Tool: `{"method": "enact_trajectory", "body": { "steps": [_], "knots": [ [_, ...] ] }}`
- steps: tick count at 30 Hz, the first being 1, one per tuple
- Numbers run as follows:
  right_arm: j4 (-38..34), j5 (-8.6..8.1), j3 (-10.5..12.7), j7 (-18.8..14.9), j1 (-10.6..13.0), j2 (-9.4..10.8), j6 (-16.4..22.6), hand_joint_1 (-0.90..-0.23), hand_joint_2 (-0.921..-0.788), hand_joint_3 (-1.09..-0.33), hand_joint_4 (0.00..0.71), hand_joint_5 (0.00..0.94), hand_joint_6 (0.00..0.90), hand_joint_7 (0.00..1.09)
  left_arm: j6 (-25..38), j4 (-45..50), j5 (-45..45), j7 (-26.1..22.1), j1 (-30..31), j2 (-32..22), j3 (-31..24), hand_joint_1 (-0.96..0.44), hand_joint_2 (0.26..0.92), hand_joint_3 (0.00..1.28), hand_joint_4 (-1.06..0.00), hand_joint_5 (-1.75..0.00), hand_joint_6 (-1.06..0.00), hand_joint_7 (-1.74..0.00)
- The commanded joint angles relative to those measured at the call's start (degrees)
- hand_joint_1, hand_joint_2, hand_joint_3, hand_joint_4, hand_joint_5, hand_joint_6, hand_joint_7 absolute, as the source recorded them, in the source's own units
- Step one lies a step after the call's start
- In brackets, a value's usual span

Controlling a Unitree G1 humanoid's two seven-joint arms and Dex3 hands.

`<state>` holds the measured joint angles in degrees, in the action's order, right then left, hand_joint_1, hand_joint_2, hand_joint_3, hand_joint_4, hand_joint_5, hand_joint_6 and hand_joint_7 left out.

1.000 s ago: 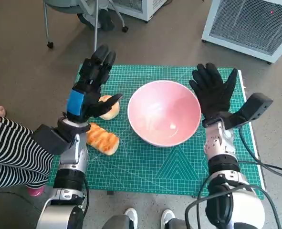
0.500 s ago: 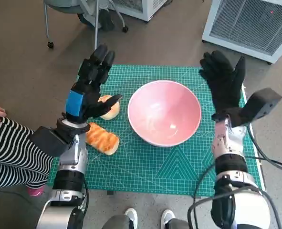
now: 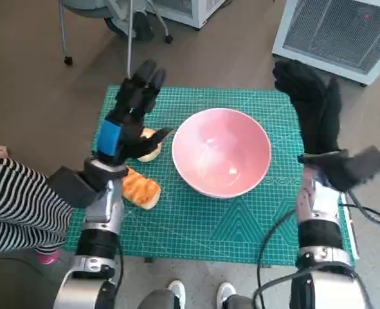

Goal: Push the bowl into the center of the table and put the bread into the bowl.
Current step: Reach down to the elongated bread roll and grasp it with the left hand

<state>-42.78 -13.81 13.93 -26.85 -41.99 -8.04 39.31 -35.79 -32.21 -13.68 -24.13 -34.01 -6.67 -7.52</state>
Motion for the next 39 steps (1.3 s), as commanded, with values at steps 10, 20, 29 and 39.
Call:
{"method": "enact_trajectory", "body": {
  "steps": [10,20,29,39],
  "knots": [
    [13.8,-0.38,-4.4,0.1,7.2,0.5,-4.3,-0.721,-0.921,-0.698,0.147,0.014,0.145,0.25,3.7,5.4,-1.2,-2.1,-3.3,0.0,1.6,-0.51,0.921,0.21,-0.19,0.0,0.0,-0.51],
    [13.6,0.29,-5.3,0.7,6.9,0.2,-4.1,-0.723,-0.921,-0.695,0.152,0.011,0.136,0.27,5.7,8.3,-2.3,-4.1,-4.6,0.0,2.3,-0.51,0.921,0.21,-0.19,0.0,0.0,-0.56],
    [13.4,-0.51,-5.4,0.8,6.8,0.7,-4.7,-0.716,-0.921,-0.696,0.156,0.01,0.134,0.29,4.6,7.1,-2.8,-6.6,-4.8,-2.0,1.2,-0.5,0.92,0.21,-0.19,0.0,0.0,-0.57],
    [15.2,0.08,-5.8,1.9,7.6,1.2,-5.5,-0.719,-0.921,-0.697,0.159,0.008,0.136,0.31,1.8,3.9,3.0,-8.9,-5.7,-13.3,-0.5,-0.48,0.921,0.15,-0.18,0.0,0.0,-0.53]
  ]
}}
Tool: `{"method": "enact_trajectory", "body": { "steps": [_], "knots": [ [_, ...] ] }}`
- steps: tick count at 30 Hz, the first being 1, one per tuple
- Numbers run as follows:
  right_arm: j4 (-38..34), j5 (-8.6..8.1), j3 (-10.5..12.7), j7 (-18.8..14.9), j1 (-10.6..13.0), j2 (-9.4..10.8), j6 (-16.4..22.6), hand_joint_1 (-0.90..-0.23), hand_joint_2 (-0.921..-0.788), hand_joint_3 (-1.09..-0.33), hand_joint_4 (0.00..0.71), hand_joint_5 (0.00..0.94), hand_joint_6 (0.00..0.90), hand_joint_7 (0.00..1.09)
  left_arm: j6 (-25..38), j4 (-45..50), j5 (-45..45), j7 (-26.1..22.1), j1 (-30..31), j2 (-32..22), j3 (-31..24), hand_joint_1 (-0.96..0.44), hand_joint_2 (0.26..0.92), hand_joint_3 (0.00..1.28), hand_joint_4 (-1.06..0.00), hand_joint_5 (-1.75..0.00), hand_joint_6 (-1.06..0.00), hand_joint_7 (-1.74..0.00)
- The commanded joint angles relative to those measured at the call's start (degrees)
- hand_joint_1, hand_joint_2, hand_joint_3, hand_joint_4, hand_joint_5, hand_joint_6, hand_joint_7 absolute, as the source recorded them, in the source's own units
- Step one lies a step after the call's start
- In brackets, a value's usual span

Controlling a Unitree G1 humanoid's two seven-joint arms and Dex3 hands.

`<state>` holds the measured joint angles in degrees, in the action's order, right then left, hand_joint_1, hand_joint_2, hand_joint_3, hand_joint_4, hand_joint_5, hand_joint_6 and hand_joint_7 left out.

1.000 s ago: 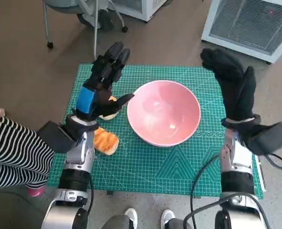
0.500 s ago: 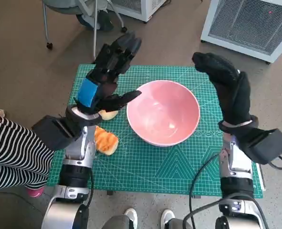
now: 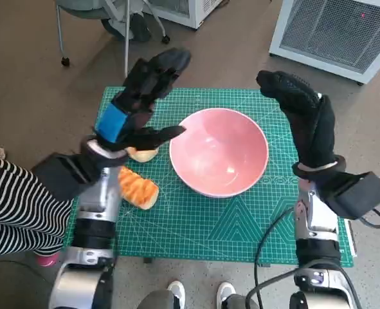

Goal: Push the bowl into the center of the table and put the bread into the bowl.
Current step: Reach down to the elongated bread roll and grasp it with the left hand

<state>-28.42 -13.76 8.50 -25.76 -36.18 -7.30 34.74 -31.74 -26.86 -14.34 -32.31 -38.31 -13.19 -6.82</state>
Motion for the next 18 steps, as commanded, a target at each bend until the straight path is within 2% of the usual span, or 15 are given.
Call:
{"method": "enact_trajectory", "body": {
  "steps": [1,8,11,16,18],
  "knots": [
    [1.0,0.1,-0.5,1.0,2.0,0.5,-1.0,-0.716,-0.921,-0.697,0.16,0.009,0.135,0.31,-2.6,-1.7,4.5,-0.9,-1.5,-8.1,-1.1,-0.48,0.916,0.14,-0.19,0.0,0.0,-0.52],
    [2.1,0.21,-0.7,1.7,2.5,0.4,-1.7,-0.714,-0.921,-0.698,0.164,0.009,0.13,0.32,-2.3,0.0,8.7,-4.7,-0.4,-18.1,-0.1,-0.47,0.9,0.05,-0.21,-0.01,-0.01,-0.52],
    [2.3,0.26,-0.8,1.9,2.6,0.3,-1.8,-0.722,-0.921,-0.697,0.165,0.009,0.128,0.33,-1.6,0.9,9.1,-6.7,0.2,-21.2,0.4,-0.46,0.876,0.02,-0.22,-0.01,-0.06,-0.5],
    [2.3,0.36,-0.9,2.2,2.5,0.3,-1.9,-0.725,-0.921,-0.697,0.166,0.007,0.124,0.33,1.5,2.0,5.9,-13.5,0.7,-24.7,1.3,-0.39,0.828,0.0,-0.24,-0.01,-0.13,-0.44],
    [2.4,0.39,-1.0,2.3,2.5,0.3,-2.0,-0.725,-0.921,-0.697,0.165,0.007,0.122,0.34,2.9,3.3,5.6,-15.5,1.5,-25.9,1.9,-0.36,0.796,0.01,-0.25,-0.01,-0.2,-0.35]
  ]
}}
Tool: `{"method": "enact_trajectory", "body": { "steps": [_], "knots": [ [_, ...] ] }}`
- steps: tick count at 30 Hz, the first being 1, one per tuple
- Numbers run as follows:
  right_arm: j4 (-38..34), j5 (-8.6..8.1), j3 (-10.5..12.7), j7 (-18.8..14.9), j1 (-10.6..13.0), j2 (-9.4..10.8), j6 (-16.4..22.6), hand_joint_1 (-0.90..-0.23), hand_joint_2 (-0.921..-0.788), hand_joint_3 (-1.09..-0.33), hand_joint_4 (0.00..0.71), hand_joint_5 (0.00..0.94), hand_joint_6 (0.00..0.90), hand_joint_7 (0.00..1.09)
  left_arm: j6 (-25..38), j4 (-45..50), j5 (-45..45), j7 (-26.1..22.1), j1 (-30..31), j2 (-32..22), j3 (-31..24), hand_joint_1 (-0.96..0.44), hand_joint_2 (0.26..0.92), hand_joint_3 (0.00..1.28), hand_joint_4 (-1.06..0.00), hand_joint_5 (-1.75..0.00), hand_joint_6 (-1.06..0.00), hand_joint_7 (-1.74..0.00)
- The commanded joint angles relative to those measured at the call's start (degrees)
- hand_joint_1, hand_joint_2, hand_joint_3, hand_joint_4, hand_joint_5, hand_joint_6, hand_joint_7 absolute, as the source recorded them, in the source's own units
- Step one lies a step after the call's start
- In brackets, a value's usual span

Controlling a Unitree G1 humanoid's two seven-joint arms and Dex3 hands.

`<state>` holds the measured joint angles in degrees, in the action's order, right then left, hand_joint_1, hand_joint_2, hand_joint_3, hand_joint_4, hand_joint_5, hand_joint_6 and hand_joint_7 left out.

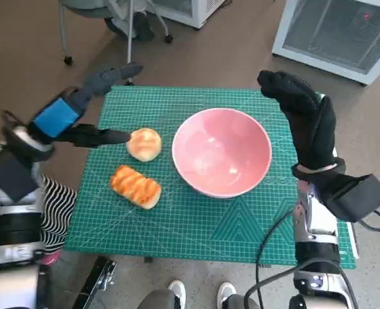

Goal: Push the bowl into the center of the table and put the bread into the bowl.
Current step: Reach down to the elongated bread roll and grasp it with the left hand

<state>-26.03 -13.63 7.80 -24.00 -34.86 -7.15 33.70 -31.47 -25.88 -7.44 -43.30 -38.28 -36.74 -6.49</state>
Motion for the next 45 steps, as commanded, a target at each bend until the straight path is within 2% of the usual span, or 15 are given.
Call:
{"method": "enact_trajectory", "body": {
  "steps": [1,7,21,31,45],
  "knots": [
    [0.0,0.26,-0.3,0.6,1.2,0.1,-1.0,-0.725,-0.921,-0.698,0.165,0.007,0.121,0.34,3.0,2.9,-1.2,-5.2,1.9,-2.8,1.8,-0.35,0.794,0.02,-0.25,0.0,-0.22,-0.31],
    [0.0,-0.28,-0.3,0.3,1.0,0.2,-1.4,-0.726,-0.921,-0.698,0.166,0.006,0.118,0.35,4.8,5.8,2.0,-7.3,4.3,-4.9,4.1,-0.34,0.798,0.02,-0.24,0.0,-0.26,-0.24],
    [0.0,-0.87,-0.3,-0.3,0.8,0.2,-1.6,-0.726,-0.921,-0.699,0.166,0.004,0.108,0.36,5.5,10.8,12.6,-4.0,8.8,-6.3,8.6,-0.38,0.809,0.0,-0.24,0.0,-0.34,-0.1],
    [-0.3,-1.11,-0.1,-0.7,0.8,0.1,-1.4,-0.728,-0.921,-0.7,0.165,0.003,0.1,0.38,4.1,7.8,17.3,-3.1,8.3,-5.7,12.8,-0.36,0.809,0.0,-0.24,0.0,-0.35,-0.06],
    [-0.1,-1.47,0.0,-1.2,1.2,-0.6,-1.2,-0.73,-0.921,-0.697,0.168,0.003,0.092,0.39,0.8,-1.9,23.5,0.3,5.5,-3.9,18.1,-0.35,0.8,0.0,-0.24,0.0,-0.37,-0.04]
  ]
}}
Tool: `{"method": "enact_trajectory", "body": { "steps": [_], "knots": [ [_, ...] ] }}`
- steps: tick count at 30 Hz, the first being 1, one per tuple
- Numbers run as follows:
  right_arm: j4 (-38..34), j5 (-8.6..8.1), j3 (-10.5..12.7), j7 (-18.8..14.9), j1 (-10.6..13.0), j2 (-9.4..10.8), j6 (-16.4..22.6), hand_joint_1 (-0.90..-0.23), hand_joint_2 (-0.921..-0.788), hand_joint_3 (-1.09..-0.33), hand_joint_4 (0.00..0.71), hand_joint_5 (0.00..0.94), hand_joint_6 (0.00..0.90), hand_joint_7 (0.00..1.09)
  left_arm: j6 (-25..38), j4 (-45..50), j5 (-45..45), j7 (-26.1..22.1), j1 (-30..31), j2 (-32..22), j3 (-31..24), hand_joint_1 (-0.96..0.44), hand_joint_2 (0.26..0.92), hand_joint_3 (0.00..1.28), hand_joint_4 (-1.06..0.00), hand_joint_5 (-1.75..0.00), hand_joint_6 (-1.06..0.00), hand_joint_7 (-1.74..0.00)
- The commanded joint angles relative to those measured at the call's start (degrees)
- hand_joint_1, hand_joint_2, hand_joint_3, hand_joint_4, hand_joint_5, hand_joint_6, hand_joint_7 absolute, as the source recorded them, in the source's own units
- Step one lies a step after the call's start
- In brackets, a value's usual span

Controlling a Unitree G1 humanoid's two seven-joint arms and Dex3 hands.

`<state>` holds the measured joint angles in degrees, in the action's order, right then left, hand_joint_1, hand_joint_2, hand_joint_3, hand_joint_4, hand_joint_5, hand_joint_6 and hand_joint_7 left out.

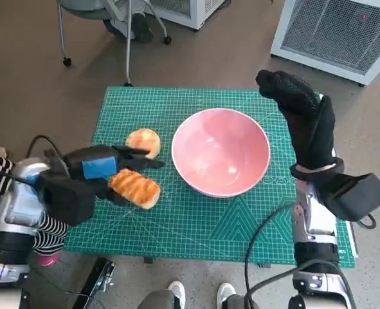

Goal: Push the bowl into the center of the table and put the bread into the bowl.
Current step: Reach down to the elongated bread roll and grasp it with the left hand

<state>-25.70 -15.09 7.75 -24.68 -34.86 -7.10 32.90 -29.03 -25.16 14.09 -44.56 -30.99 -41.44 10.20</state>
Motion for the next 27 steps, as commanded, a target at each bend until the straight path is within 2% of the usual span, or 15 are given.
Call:
{"method": "enact_trajectory", "body": {
  "steps": [1,9,17,24,27],
  "knots": [
    [-0.4,0.0,0.1,-0.5,1.3,-0.7,-0.4,-0.73,-0.921,-0.696,0.169,0.004,0.091,0.39,-2.0,-3.5,2.5,2.0,-2.0,0.9,1.8,-0.34,0.798,0.0,-0.24,0.0,-0.37,-0.04],
    [-0.7,-0.05,0.1,-0.2,1.2,-1.0,-0.2,-0.725,-0.921,-0.697,0.171,0.004,0.083,0.4,-2.1,-8.3,5.5,2.9,-3.6,1.7,4.6,-0.29,0.784,0.0,-0.26,-0.01,-0.39,-0.03],
    [-0.3,-0.01,0.0,0.1,1.5,-1.0,-0.3,-0.714,-0.921,-0.697,0.172,0.004,0.08,0.4,0.1,-11.5,8.3,2.9,-4.9,2.7,7.1,-0.16,0.779,0.0,-0.31,-0.02,-0.43,-0.04],
    [-0.4,0.04,-0.1,0.2,1.5,-0.8,-0.3,-0.711,-0.921,-0.698,0.172,0.003,0.079,0.41,1.9,-10.8,10.8,4.8,-4.8,2.8,8.3,-0.05,0.797,0.01,-0.45,-0.06,-0.53,-0.09],
    [-0.4,-0.05,-0.1,0.0,1.5,-0.8,-0.2,-0.71,-0.921,-0.698,0.172,0.003,0.076,0.41,2.2,-10.8,11.1,5.5,-4.7,2.9,8.4,-0.03,0.818,0.02,-0.57,-0.12,-0.61,-0.13]
  ]
}}
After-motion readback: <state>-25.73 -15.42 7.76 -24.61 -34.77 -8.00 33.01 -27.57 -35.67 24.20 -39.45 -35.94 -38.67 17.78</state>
